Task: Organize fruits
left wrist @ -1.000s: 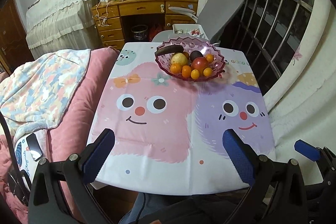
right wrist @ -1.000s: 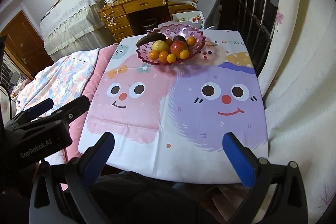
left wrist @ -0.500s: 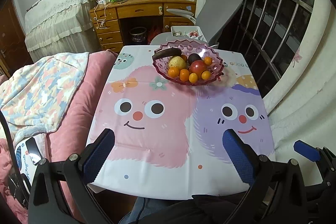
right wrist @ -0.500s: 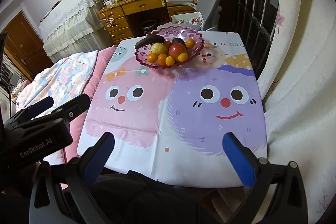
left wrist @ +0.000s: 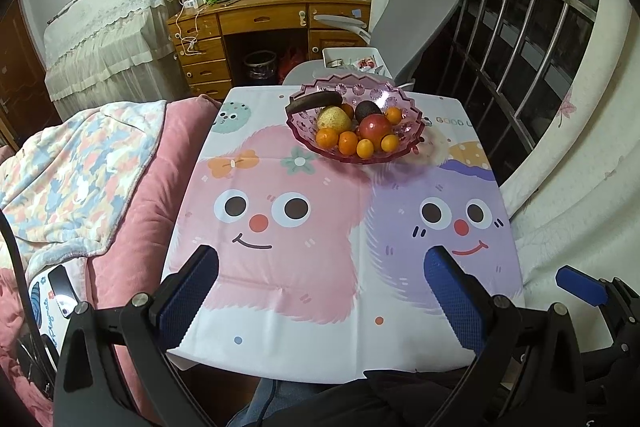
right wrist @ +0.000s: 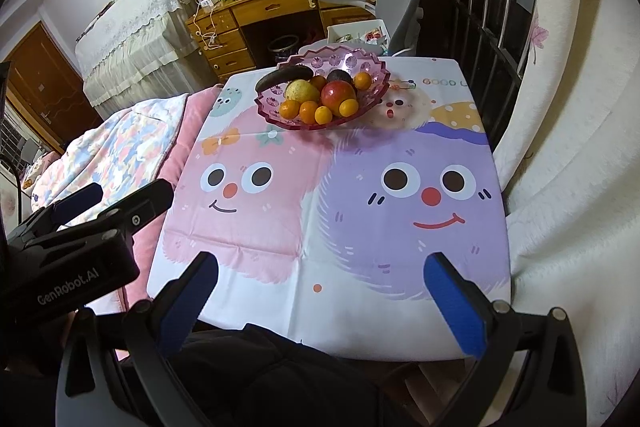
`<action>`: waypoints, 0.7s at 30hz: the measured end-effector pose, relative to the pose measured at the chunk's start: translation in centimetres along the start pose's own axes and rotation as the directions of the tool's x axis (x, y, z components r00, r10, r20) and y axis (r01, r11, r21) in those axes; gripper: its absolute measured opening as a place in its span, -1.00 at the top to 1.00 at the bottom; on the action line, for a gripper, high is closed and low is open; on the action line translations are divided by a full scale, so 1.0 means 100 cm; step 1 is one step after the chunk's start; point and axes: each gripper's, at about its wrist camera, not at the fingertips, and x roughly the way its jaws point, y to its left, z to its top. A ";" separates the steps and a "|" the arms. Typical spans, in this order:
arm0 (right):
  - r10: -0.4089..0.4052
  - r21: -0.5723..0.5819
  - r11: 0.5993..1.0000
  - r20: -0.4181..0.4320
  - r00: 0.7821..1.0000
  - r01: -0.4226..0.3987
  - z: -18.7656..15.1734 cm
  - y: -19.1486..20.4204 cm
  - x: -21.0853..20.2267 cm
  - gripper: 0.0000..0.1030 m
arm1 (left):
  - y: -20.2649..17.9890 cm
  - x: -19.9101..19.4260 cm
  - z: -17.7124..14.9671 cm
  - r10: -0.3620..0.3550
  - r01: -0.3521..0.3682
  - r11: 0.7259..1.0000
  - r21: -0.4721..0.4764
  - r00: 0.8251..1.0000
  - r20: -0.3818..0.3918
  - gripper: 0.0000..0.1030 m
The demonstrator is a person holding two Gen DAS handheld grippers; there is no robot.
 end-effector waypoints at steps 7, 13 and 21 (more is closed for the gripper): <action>0.002 0.004 1.000 -0.006 1.000 -0.002 0.001 -0.002 0.001 -1.00 | -0.001 0.003 0.000 -0.002 0.002 1.000 0.007 1.000 -0.003 -0.98; 0.005 0.002 1.000 -0.007 1.000 -0.005 0.001 -0.001 0.002 -1.00 | 0.000 0.003 -0.003 -0.004 0.004 1.000 0.011 1.000 0.000 -0.98; 0.004 0.003 1.000 -0.008 1.000 -0.004 0.001 -0.001 0.002 -1.00 | 0.001 0.002 -0.003 -0.006 0.006 1.000 0.011 1.000 0.000 -0.98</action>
